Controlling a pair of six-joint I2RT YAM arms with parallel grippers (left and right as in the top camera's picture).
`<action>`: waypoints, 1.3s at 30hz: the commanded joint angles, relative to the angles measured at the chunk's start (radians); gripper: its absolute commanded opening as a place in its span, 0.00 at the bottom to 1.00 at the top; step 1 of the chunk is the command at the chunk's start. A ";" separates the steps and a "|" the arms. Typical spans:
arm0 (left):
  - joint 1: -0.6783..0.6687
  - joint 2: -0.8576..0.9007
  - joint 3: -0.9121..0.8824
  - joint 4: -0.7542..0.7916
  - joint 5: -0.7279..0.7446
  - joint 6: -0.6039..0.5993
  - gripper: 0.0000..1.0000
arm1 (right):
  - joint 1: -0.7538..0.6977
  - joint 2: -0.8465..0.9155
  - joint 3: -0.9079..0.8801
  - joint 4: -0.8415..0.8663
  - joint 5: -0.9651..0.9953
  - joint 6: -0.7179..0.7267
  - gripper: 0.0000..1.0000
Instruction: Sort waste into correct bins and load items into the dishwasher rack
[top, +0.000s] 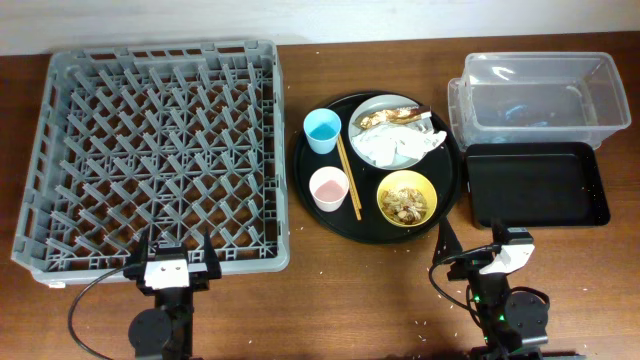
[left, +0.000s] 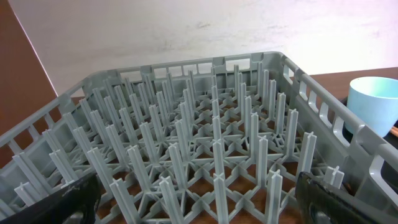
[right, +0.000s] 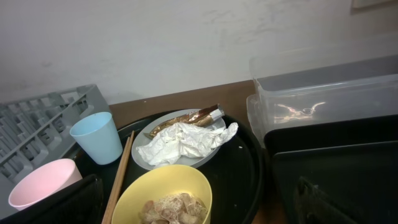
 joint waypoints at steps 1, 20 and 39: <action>-0.002 -0.010 -0.003 -0.002 -0.011 0.016 1.00 | 0.006 -0.007 -0.006 -0.004 -0.005 -0.008 0.98; -0.002 -0.010 -0.003 -0.002 -0.011 0.016 1.00 | 0.006 -0.007 -0.006 -0.004 -0.005 -0.008 0.98; -0.002 -0.010 -0.003 -0.002 -0.011 0.016 1.00 | 0.005 0.122 0.203 0.109 -0.232 -0.290 0.99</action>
